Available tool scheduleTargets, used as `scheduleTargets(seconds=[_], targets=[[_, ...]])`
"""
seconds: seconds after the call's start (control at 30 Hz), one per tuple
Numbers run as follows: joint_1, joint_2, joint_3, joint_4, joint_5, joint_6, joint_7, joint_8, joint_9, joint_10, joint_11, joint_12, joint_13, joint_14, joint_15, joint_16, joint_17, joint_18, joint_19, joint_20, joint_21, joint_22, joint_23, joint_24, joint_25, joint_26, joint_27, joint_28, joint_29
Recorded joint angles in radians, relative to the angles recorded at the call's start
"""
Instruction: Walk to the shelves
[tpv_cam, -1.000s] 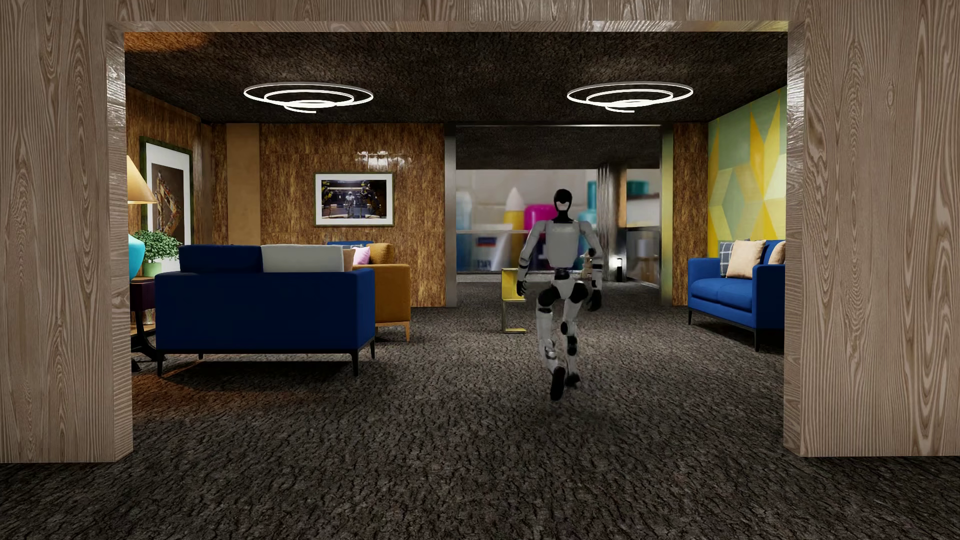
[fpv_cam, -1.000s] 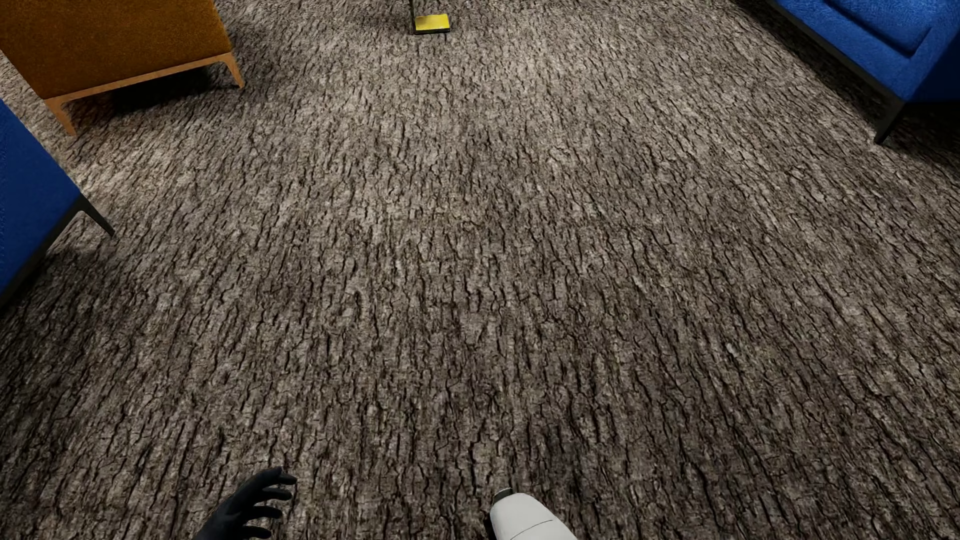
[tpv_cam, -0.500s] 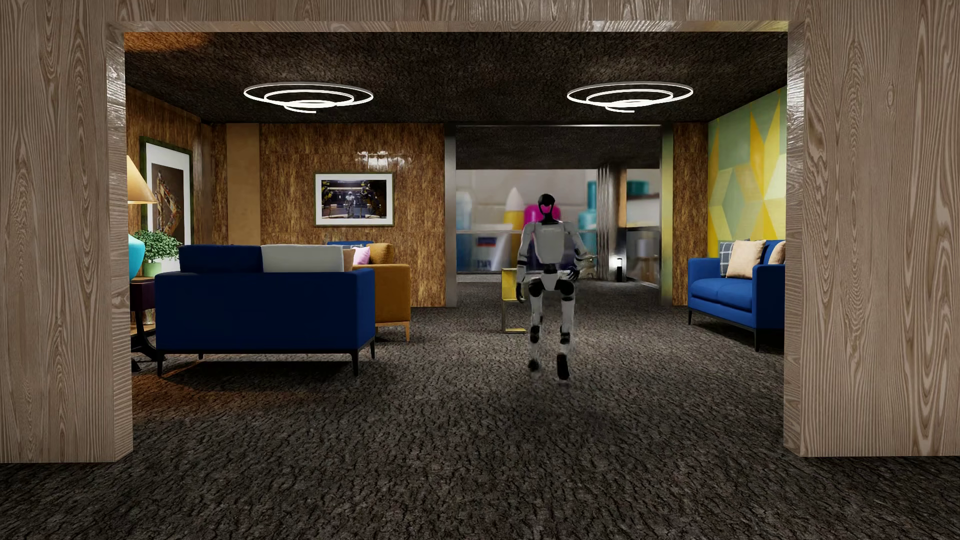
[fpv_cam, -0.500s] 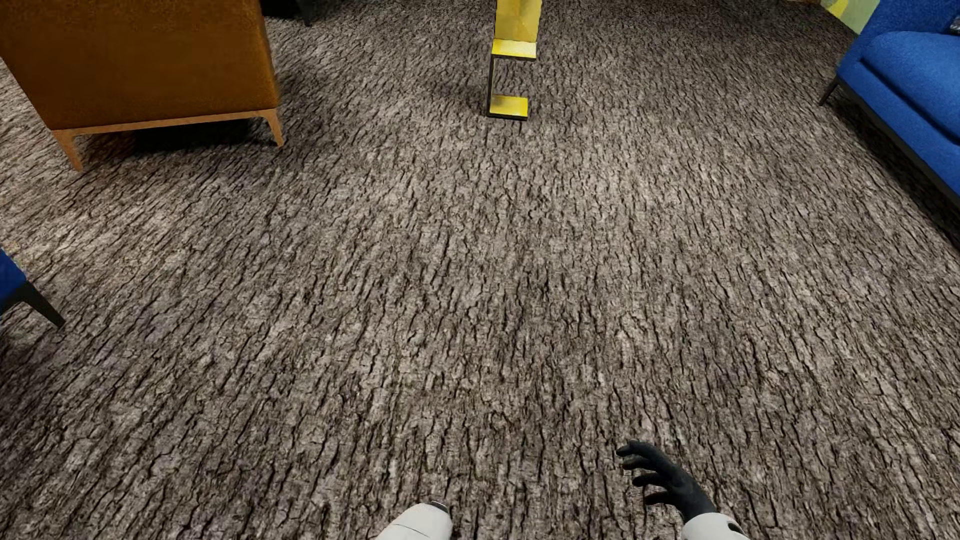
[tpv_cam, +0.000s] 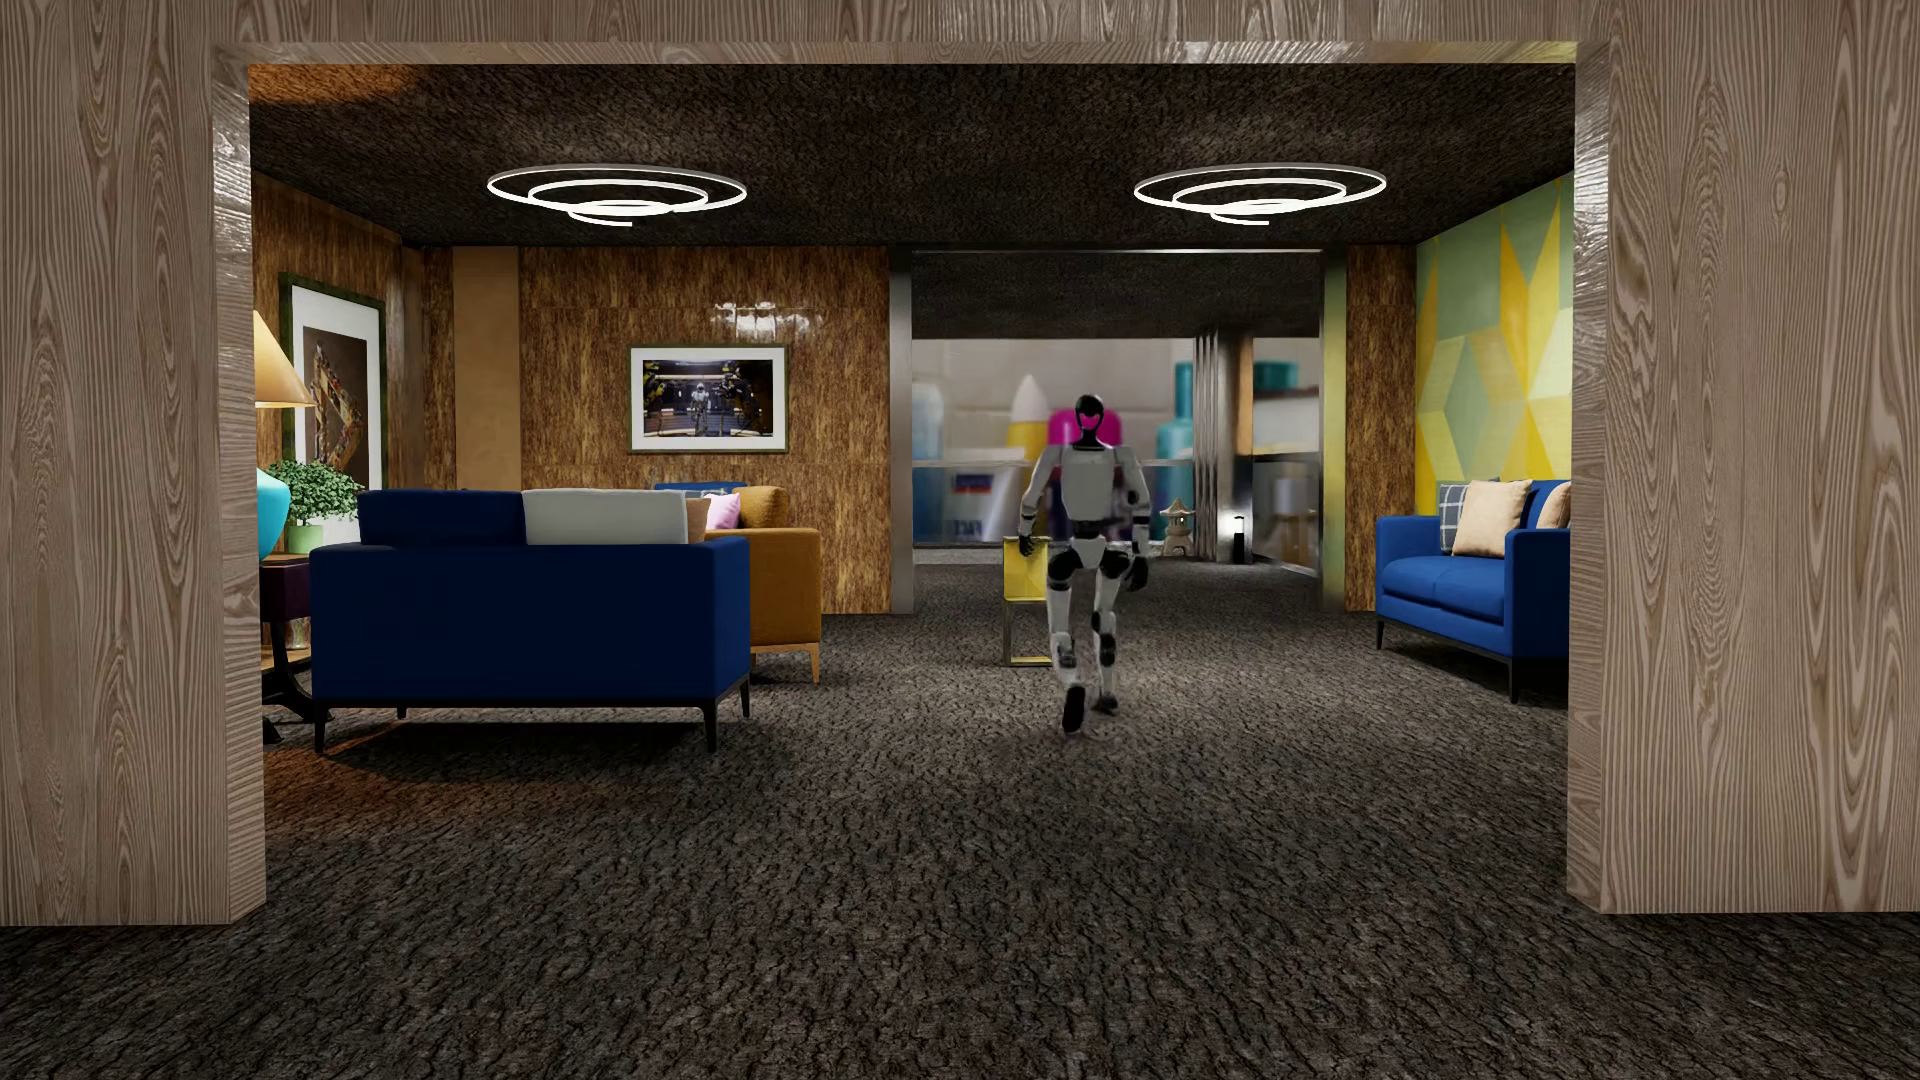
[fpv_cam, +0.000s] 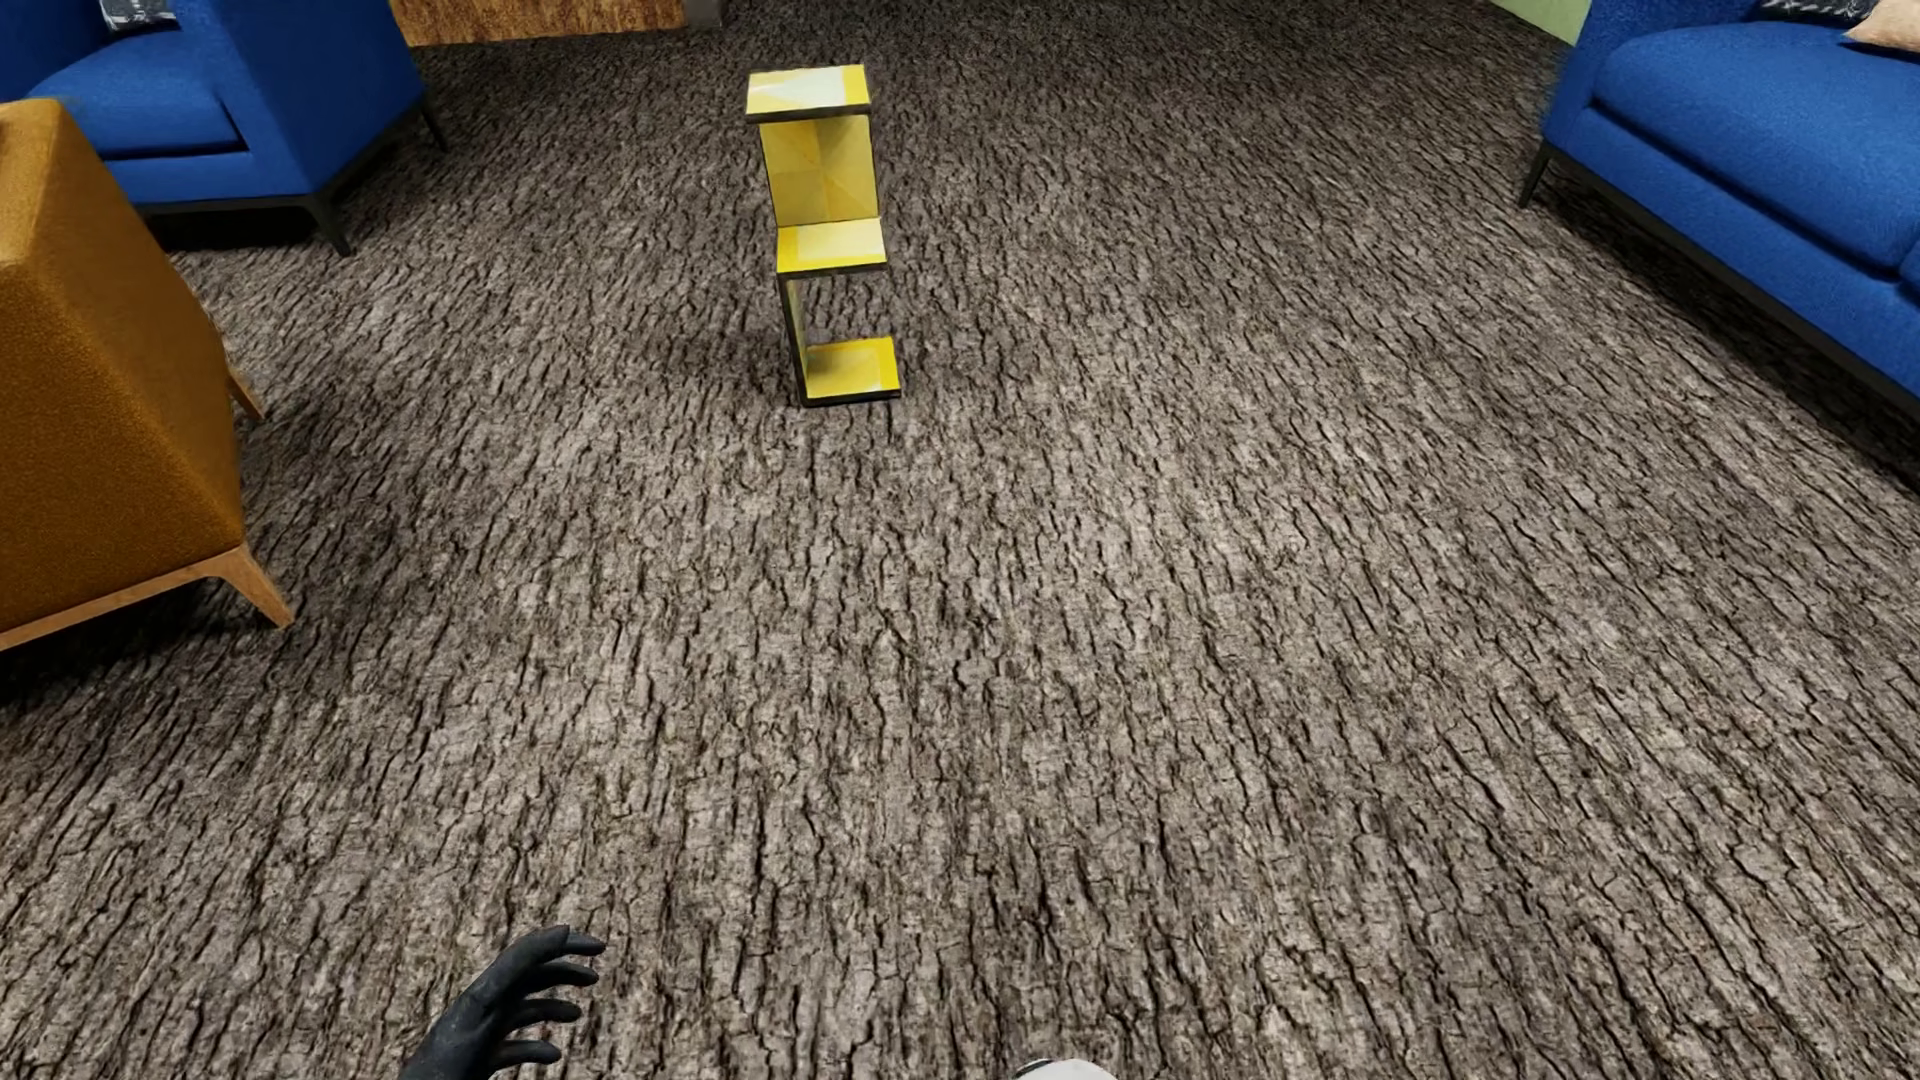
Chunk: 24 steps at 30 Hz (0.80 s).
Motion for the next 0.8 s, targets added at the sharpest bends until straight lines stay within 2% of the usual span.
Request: scheduleTargets(seconds=[0.03, 0.07, 0.1, 0.13, 0.17, 0.2, 0.3, 0.33, 0.37, 0.4, 0.43, 0.47, 0.5, 0.53, 0.57, 0.6, 0.67, 0.73, 0.77, 0.8], targets=[[-0.057, 0.022, 0.025, 0.028, 0.044, 0.021, 0.000, 0.000, 0.006, 0.171, 0.071, 0.018, -0.012, 0.123, 0.065, -0.016, 0.003, 0.000, 0.000, -0.032, 0.001, 0.076, 0.014, 0.000, 0.000, 0.000, 0.000, 0.000, 0.000], [-0.145, 0.078, 0.050, 0.046, 0.088, 0.033, 0.000, 0.000, 0.026, 0.357, 0.102, 0.024, -0.047, 0.141, 0.060, -0.027, 0.006, 0.000, 0.000, -0.081, -0.014, 0.171, 0.019, 0.000, 0.000, 0.000, 0.000, 0.000, 0.000], [-0.253, 0.157, 0.088, 0.053, 0.123, 0.038, 0.000, 0.000, 0.046, 0.517, 0.088, 0.016, -0.101, 0.038, 0.020, -0.034, 0.011, 0.000, 0.000, -0.148, -0.029, 0.272, 0.005, 0.000, 0.000, 0.000, 0.000, 0.000, 0.000], [-0.348, 0.263, 0.142, 0.038, 0.137, 0.029, 0.000, 0.000, 0.056, 0.598, 0.044, 0.020, -0.150, -0.113, -0.046, -0.039, 0.009, 0.000, 0.000, -0.218, -0.049, 0.367, -0.041, 0.000, 0.000, 0.000, 0.000, 0.000, 0.000], [-0.429, 0.369, 0.209, 0.004, 0.126, 0.004, 0.000, 0.000, 0.056, 0.598, -0.005, 0.048, -0.196, -0.223, -0.117, -0.040, 0.007, 0.000, 0.000, -0.264, -0.079, 0.436, -0.097, 0.000, 0.000, 0.000, 0.000, 0.000, 0.000], [-0.501, 0.461, 0.285, -0.026, 0.099, -0.023, 0.000, 0.000, 0.054, 0.526, -0.047, 0.085, -0.248, -0.268, -0.190, -0.035, 0.006, 0.000, 0.000, -0.290, -0.112, 0.483, -0.157, 0.000, 0.000, 0.000, 0.000, 0.000, 0.000], [-0.625, 0.650, 0.477, -0.025, 0.037, -0.067, 0.000, 0.000, 0.036, 0.004, -0.142, 0.197, -0.407, -0.217, -0.363, -0.014, -0.009, 0.000, 0.000, -0.320, -0.246, 0.566, -0.351, 0.000, 0.000, 0.000, 0.000, 0.000, 0.000], [-0.656, 0.681, 0.506, -0.018, 0.028, -0.070, 0.000, 0.000, 0.020, -0.194, -0.155, 0.224, -0.458, -0.145, -0.412, -0.012, -0.012, 0.000, 0.000, -0.318, -0.301, 0.582, -0.406, 0.000, 0.000, 0.000, 0.000, 0.000, 0.000], [-0.688, 0.707, 0.516, -0.009, 0.017, -0.071, 0.000, 0.000, 0.004, -0.444, -0.154, 0.249, -0.503, 0.049, -0.460, -0.011, -0.019, 0.000, 0.000, -0.325, -0.341, 0.591, -0.450, 0.000, 0.000, 0.000, 0.000, 0.000, 0.000], [-0.726, 0.739, 0.522, -0.005, -0.002, -0.073, 0.000, 0.000, -0.007, -0.598, -0.142, 0.272, -0.532, 0.153, -0.492, -0.011, -0.027, 0.000, 0.000, -0.331, -0.376, 0.593, -0.493, 0.000, 0.000, 0.000, 0.000, 0.000, 0.000], [-0.765, 0.776, 0.529, -0.006, -0.015, -0.073, 0.000, 0.000, -0.008, -0.429, -0.117, 0.288, -0.539, 0.009, -0.498, -0.012, -0.031, 0.000, 0.000, -0.335, -0.412, 0.599, -0.538, 0.000, 0.000, 0.000, 0.000, 0.000, 0.000], [-0.793, 0.808, 0.541, -0.005, -0.025, -0.072, 0.000, 0.000, -0.015, -0.215, -0.070, 0.296, -0.518, -0.094, -0.475, -0.013, -0.023, 0.000, 0.000, -0.350, -0.449, 0.608, -0.571, 0.000, 0.000, 0.000, 0.000, 0.000, 0.000], [-0.799, 0.826, 0.559, -0.011, -0.046, -0.082, 0.000, 0.000, -0.026, -0.113, 0.009, 0.302, -0.488, -0.058, -0.405, -0.014, -0.007, 0.000, 0.000, -0.342, -0.466, 0.621, -0.565, 0.000, 0.000, 0.000, 0.000, 0.000, 0.000], [-0.775, 0.829, 0.563, -0.041, -0.080, -0.107, 0.000, 0.000, -0.026, -0.022, 0.128, 0.302, -0.454, -0.047, -0.272, -0.015, 0.019, 0.000, 0.000, -0.314, -0.461, 0.633, -0.515, 0.000, 0.000, 0.000, 0.000, 0.000, 0.000], [-0.722, 0.789, 0.560, -0.082, -0.102, -0.122, 0.000, 0.000, -0.020, 0.015, 0.294, 0.290, -0.415, -0.088, -0.121, -0.012, 0.041, 0.000, 0.000, -0.286, -0.423, 0.625, -0.449, 0.000, 0.000, 0.000, 0.000, 0.000, 0.000], [-0.660, 0.693, 0.566, -0.119, -0.109, -0.125, 0.000, 0.000, -0.016, 0.004, 0.507, 0.269, -0.394, -0.120, -0.023, -0.019, 0.051, 0.000, 0.000, -0.244, -0.354, 0.598, -0.369, 0.000, 0.000, 0.000, 0.000, 0.000, 0.000], [-0.505, 0.503, 0.536, -0.168, -0.092, -0.116, 0.000, 0.000, 0.003, -0.066, 0.823, 0.209, -0.409, -0.140, -0.016, -0.041, 0.062, 0.000, 0.000, -0.183, -0.245, 0.499, -0.069, 0.000, 0.000, 0.000, 0.000, 0.000, 0.000], [-0.353, 0.370, 0.429, -0.158, -0.098, -0.081, 0.000, 0.000, 0.025, -0.142, 0.769, 0.141, -0.327, -0.160, -0.008, -0.057, 0.067, 0.000, 0.000, -0.146, -0.214, 0.364, 0.018, 0.000, 0.000, 0.000, 0.000, 0.000, 0.000], [-0.300, 0.311, 0.363, -0.149, -0.115, -0.072, 0.000, 0.000, 0.026, -0.180, 0.597, 0.117, -0.263, -0.142, 0.050, -0.061, 0.073, 0.000, 0.000, -0.127, -0.278, 0.282, 0.019, 0.000, 0.000, 0.000, 0.000, 0.000, 0.000], [-0.240, 0.283, 0.320, -0.149, -0.107, -0.072, 0.000, 0.000, 0.021, -0.233, 0.351, 0.092, -0.235, -0.101, 0.124, -0.052, 0.064, 0.000, 0.000, -0.114, -0.196, 0.207, 0.050, 0.000, 0.000, 0.000, 0.000, 0.000, 0.000]])
